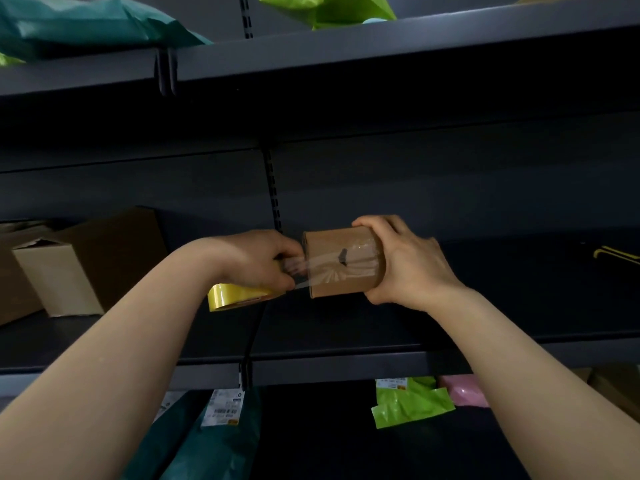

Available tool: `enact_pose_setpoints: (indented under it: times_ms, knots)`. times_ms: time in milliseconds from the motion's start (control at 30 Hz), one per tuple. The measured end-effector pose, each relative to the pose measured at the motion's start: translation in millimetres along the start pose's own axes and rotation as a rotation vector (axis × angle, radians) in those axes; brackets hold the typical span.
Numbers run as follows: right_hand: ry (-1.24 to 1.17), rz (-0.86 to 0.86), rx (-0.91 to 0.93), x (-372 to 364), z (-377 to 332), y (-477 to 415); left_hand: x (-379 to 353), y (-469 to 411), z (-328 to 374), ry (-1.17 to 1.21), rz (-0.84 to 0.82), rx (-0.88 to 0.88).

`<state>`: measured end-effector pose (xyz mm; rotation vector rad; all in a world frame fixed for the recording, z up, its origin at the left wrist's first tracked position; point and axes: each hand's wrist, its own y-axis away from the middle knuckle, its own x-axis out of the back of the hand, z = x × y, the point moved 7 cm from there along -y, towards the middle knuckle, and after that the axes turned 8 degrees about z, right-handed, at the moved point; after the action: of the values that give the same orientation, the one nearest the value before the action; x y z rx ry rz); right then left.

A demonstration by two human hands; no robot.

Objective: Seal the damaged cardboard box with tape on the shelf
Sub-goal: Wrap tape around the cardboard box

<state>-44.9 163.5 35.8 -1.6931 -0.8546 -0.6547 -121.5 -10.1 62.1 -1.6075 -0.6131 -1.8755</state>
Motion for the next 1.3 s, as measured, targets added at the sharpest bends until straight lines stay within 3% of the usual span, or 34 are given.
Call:
enact_pose_setpoints:
  times_ms: [433, 567, 733, 1000, 1300]
  knots:
    - [-0.144, 0.007, 0.045, 4, 5, 1, 1, -8, 1, 0.077, 0.037, -0.071]
    - [-0.163, 0.002, 0.047, 4, 7, 0, 3, -14, 2, 0.015, 0.127, -0.098]
    - [-0.216, -0.147, -0.026, 2, 11, 3, -2, -18, 19, -0.099, 0.159, -0.172]
    - [-0.202, 0.103, -0.028, -3, 19, 7, -1, -19, 28, -0.111, 0.144, -0.175]
    - [-0.295, 0.034, -0.030, 4, 18, -4, 10, -18, 27, -0.027, 0.144, -0.160]
